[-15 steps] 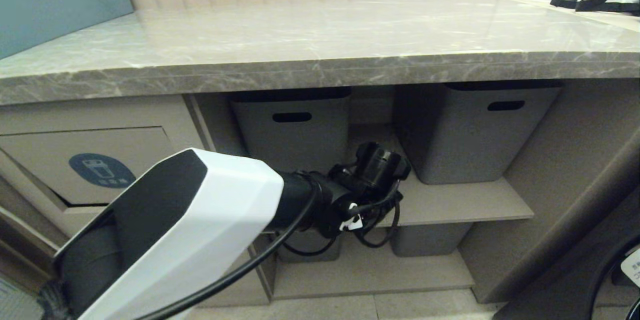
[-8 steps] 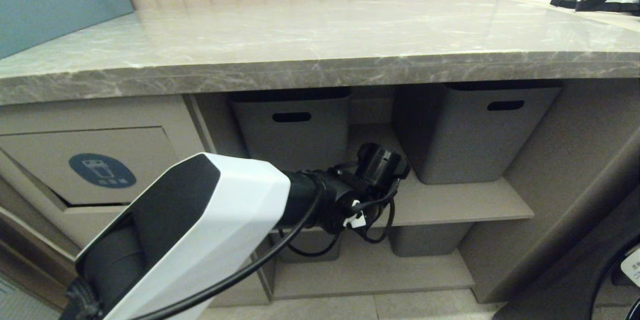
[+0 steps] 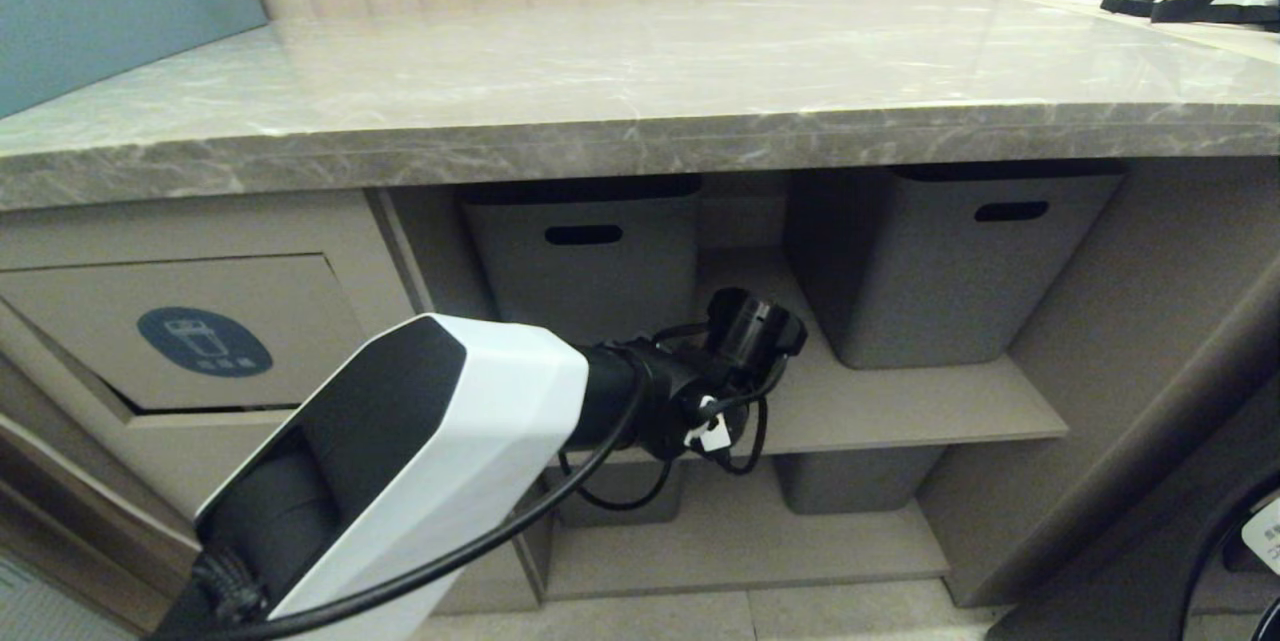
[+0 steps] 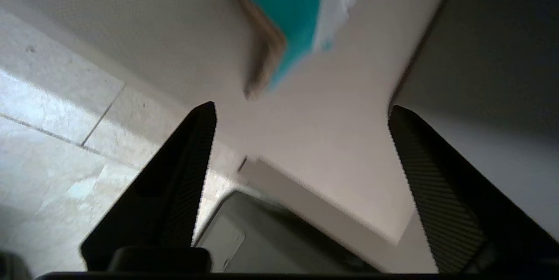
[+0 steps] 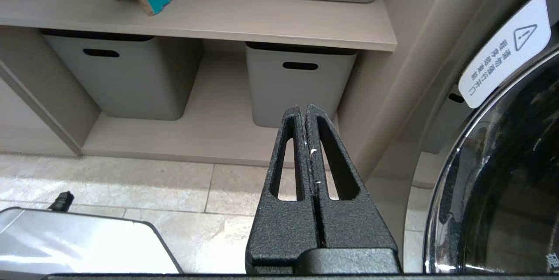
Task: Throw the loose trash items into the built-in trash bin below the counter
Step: Pick up the garbage
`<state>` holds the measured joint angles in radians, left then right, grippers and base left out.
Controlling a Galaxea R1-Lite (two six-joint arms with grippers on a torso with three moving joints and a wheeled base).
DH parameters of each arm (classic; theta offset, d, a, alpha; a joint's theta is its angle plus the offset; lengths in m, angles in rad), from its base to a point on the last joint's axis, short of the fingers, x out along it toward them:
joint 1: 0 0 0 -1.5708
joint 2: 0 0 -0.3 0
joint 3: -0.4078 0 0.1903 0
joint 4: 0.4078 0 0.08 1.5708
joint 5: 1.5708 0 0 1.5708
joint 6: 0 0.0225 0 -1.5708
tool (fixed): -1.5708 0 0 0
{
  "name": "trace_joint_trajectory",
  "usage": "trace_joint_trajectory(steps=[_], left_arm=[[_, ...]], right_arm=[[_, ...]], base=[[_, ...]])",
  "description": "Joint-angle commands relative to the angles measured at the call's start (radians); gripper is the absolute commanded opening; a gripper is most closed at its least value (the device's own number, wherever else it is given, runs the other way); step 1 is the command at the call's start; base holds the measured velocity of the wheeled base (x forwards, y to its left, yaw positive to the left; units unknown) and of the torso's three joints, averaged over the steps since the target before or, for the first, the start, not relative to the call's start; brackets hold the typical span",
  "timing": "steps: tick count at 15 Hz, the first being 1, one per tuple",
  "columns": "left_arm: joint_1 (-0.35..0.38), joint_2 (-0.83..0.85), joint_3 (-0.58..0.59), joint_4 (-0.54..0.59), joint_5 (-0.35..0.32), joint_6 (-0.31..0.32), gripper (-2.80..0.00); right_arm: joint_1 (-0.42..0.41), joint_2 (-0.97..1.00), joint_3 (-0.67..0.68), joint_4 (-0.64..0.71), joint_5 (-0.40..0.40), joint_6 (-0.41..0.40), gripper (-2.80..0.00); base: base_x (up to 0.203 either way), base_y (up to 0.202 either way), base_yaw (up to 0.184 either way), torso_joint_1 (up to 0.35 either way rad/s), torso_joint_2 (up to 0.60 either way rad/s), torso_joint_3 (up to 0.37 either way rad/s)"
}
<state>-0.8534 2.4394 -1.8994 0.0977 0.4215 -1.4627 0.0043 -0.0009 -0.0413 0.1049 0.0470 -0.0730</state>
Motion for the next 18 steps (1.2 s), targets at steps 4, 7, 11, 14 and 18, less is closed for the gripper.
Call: trace_joint_trajectory(steps=[4, 7, 11, 14, 18], left_arm=[[0.005, 0.018, -0.006, -0.010, 0.023, -0.031, 0.00], [0.022, 0.032, -0.025, -0.010, 0.023, -0.102, 0.00], [0.028, 0.035, -0.026, -0.013, 0.014, -0.145, 0.00], [0.033, 0.042, -0.027, -0.056, -0.003, -0.161, 0.00], [0.051, 0.059, -0.027, -0.111, -0.036, -0.159, 0.00]], right_arm=[[0.000, -0.001, 0.000, 0.001, 0.001, -0.001, -2.80], [0.000, -0.001, 0.000, 0.001, 0.001, -0.001, -2.80], [0.000, -0.001, 0.000, 0.001, 0.001, -0.001, -2.80], [0.000, -0.001, 0.000, 0.001, 0.001, -0.001, -2.80], [0.000, -0.001, 0.000, 0.001, 0.001, -0.001, -2.80]], base=[[0.000, 0.000, 0.000, 0.000, 0.00, 0.000], [0.000, 0.000, 0.000, 0.000, 0.00, 0.000], [0.000, 0.000, 0.000, 0.000, 0.00, 0.000], [0.000, 0.000, 0.000, 0.000, 0.00, 0.000], [0.000, 0.000, 0.000, 0.000, 0.00, 0.000]])
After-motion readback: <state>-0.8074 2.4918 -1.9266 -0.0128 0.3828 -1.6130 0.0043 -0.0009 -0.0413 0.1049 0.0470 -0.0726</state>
